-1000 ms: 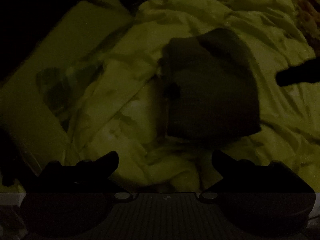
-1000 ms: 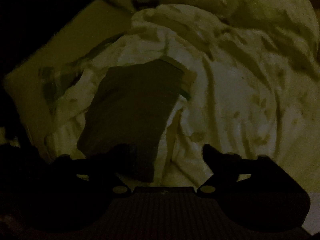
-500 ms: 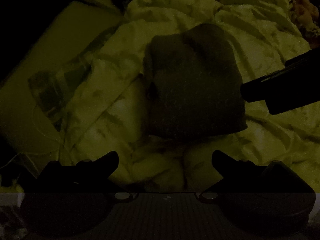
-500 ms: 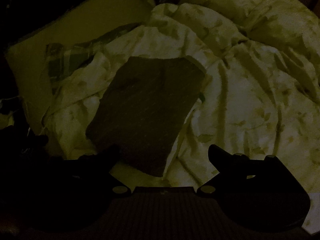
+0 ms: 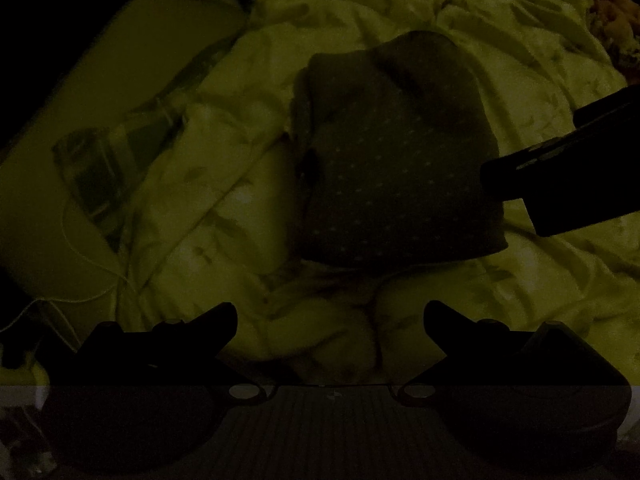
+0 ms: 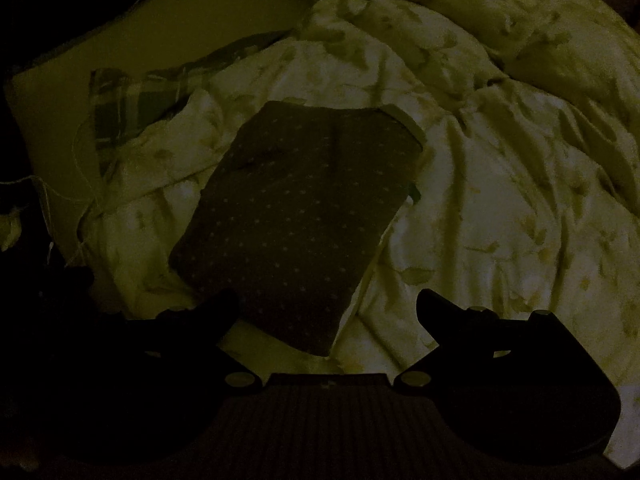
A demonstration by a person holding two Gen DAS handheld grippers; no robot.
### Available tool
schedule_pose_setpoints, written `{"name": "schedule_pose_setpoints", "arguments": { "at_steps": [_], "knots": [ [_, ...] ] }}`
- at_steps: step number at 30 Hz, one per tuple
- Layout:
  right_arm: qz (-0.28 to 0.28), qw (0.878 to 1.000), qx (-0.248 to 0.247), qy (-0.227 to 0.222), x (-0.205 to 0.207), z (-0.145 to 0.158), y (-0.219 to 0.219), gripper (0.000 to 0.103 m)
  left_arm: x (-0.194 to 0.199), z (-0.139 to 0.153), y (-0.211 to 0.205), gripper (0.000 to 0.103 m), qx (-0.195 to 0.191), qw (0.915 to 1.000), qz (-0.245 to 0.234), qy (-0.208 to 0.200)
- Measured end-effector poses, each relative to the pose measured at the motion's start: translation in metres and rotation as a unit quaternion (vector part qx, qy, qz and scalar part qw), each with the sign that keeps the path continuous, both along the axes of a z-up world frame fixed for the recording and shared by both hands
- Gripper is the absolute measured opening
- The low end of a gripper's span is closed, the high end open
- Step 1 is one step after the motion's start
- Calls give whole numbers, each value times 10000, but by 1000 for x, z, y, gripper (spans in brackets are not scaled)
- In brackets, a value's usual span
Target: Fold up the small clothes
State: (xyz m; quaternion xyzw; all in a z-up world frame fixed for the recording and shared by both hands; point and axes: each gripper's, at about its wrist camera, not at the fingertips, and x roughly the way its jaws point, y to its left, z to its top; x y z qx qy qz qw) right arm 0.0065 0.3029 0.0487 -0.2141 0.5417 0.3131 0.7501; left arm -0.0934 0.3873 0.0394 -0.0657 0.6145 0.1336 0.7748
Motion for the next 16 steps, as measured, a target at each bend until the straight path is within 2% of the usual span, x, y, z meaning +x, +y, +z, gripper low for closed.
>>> {"name": "schedule_pose_setpoints", "arguments": {
  "at_steps": [16],
  "knots": [
    [85, 9999, -106, -41, 1, -3, 10, 97, 5, -2, 4, 103, 56, 10000, -20, 9]
  ]
}}
